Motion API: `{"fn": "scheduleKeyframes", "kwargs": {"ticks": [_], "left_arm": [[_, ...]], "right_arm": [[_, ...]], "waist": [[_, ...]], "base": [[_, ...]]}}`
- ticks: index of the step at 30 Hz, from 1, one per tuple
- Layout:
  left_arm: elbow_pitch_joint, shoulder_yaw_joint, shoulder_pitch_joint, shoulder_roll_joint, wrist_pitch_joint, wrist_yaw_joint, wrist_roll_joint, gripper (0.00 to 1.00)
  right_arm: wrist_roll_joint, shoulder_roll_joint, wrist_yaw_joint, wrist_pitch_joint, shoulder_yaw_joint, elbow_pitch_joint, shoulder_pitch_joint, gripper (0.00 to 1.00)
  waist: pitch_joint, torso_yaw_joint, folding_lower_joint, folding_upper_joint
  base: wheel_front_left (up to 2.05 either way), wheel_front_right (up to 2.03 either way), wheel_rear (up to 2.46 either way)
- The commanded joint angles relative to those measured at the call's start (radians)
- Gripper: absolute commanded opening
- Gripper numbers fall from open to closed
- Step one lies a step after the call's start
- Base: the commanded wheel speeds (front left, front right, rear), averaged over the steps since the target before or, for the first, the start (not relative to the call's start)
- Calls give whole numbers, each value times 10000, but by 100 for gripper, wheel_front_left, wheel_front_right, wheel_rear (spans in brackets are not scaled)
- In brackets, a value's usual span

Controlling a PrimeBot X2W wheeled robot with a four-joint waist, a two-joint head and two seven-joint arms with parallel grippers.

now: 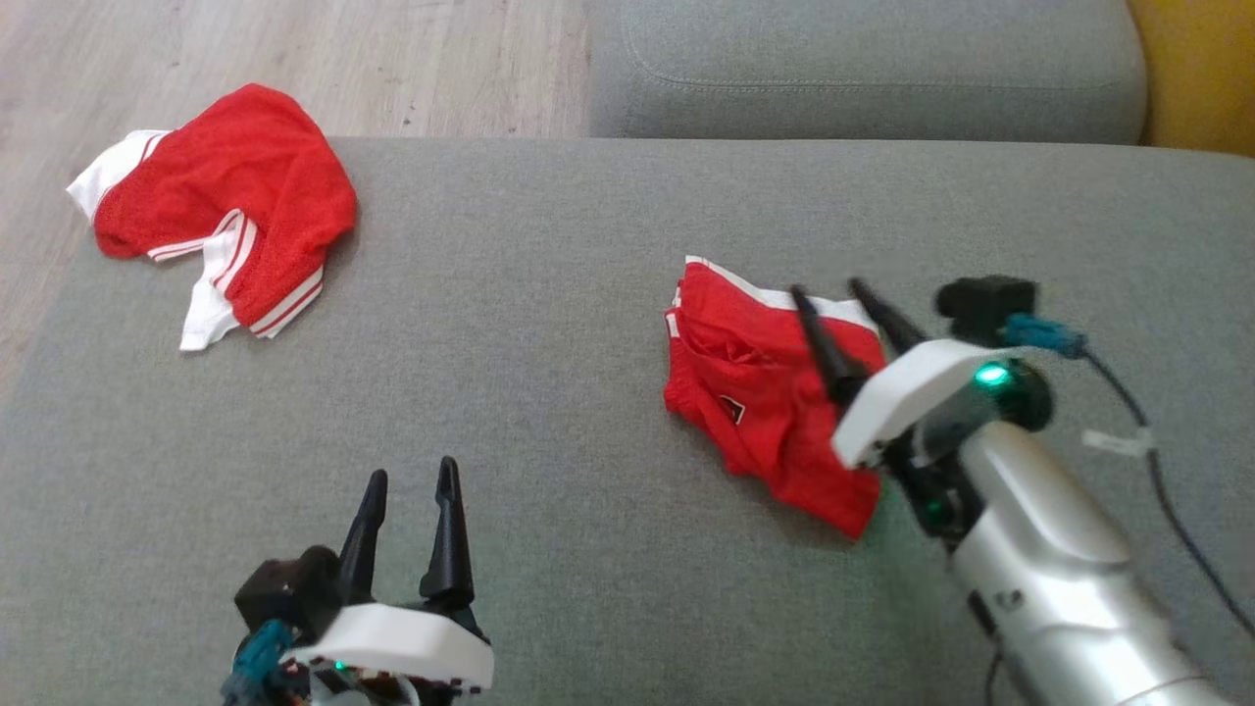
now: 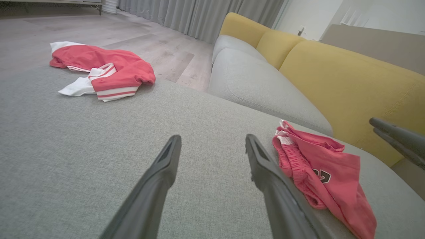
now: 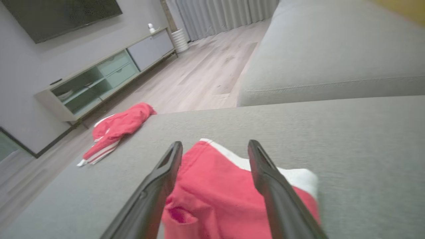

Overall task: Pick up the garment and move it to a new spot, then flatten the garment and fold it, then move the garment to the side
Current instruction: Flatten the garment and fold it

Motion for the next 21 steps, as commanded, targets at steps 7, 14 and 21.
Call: {"fn": "scheduleKeyframes", "kwargs": {"ticks": [7,14,21], "left_arm": [[-335,247,-449,112,-29,-20,133,100],[-353,266,-659,119,-7,-20,170,100],[-290,321,-793,135,-25,-41,182,100]], "right_arm": [[-1158,-468,65,-217,-824,11,196,13],[-1826,-460,65,115,-502,501,446,0],[-1867,-201,65,174,416,824,194,0]], "waist": [[185,24,0,-1],[545,300,0,-1],[769,597,0,-1]], "base": [[0,0,0],[0,0,0],[0,0,0]]}}
